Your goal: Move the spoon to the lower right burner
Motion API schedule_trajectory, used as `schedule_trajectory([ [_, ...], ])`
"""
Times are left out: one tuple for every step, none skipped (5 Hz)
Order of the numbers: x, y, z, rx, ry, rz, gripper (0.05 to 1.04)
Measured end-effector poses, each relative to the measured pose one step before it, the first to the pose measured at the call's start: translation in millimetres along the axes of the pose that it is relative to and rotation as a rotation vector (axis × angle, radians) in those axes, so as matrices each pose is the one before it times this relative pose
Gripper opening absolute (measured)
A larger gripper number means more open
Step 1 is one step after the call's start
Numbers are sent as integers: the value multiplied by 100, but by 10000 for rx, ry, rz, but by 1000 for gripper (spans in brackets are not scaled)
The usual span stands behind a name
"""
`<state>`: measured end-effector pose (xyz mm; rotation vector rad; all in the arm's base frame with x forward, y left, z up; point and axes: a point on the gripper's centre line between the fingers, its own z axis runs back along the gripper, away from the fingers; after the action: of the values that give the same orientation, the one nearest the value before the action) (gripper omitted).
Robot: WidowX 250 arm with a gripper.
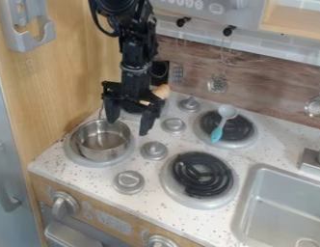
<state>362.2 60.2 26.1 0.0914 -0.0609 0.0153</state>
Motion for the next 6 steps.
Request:
schedule_trajectory([
  [-642,-200,-1434,-122,439,52,998],
  [1139,273,-318,-277,-99,169,998],
  [1423,-45,-316,-301,-39,79,999],
  [1496,-734,-298,-476,-112,186,998],
  [1189,-1739,306,-189,-464,84,998],
  [1342,-3660,-419,-80,-844,-95,998],
])
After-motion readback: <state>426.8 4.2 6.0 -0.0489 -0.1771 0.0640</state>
